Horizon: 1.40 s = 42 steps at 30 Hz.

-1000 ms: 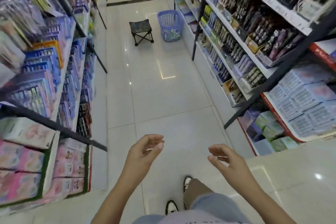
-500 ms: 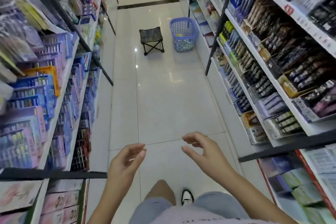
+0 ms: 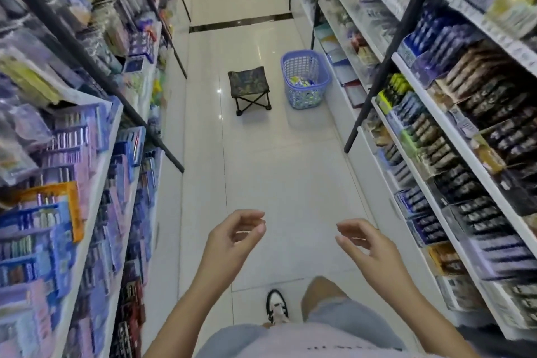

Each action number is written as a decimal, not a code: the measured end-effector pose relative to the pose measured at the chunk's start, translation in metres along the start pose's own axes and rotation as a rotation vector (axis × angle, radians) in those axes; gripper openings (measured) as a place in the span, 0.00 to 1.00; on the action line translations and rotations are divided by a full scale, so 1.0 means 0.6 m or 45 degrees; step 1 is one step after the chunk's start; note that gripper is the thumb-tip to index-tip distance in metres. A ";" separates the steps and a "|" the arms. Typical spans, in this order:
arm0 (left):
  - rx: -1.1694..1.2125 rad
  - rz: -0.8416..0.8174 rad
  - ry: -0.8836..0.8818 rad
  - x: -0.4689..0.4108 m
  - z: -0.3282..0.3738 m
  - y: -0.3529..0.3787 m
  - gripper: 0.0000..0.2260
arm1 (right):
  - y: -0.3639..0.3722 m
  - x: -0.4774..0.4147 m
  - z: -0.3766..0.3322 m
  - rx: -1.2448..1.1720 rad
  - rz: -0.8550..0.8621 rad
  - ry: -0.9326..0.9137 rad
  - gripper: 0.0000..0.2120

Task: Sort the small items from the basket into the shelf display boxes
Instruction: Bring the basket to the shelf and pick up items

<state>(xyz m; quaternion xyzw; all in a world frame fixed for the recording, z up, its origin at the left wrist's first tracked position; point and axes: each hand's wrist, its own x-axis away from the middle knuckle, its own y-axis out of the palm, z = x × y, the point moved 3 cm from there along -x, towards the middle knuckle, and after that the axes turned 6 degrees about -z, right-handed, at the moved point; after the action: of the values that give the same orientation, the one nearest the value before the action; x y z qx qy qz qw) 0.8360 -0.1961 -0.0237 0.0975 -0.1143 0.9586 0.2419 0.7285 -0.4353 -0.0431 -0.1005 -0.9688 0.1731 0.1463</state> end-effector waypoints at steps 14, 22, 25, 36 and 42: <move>0.041 0.195 -0.077 -0.376 0.059 -0.084 0.05 | -0.055 -0.446 -0.099 -0.024 -0.076 -0.062 0.07; 0.057 0.208 -0.123 -0.562 0.093 -0.129 0.06 | -0.044 -0.692 -0.205 0.025 -0.228 -0.213 0.08; 0.050 0.200 -0.121 -0.656 0.103 -0.162 0.08 | -0.040 -0.782 -0.221 0.032 -0.206 -0.213 0.09; 0.012 -0.002 -0.019 -1.024 0.204 -0.279 0.06 | -0.093 -1.040 -0.218 0.028 -0.002 0.025 0.07; -0.003 0.027 -0.071 -1.178 0.222 -0.327 0.06 | -0.097 -1.207 -0.248 -0.001 -0.001 0.061 0.07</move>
<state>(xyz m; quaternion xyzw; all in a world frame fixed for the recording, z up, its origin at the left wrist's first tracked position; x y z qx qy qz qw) 1.5593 -0.3754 -0.0343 0.1228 -0.1230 0.9579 0.2284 1.4460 -0.6208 -0.0684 -0.1043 -0.9651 0.1701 0.1696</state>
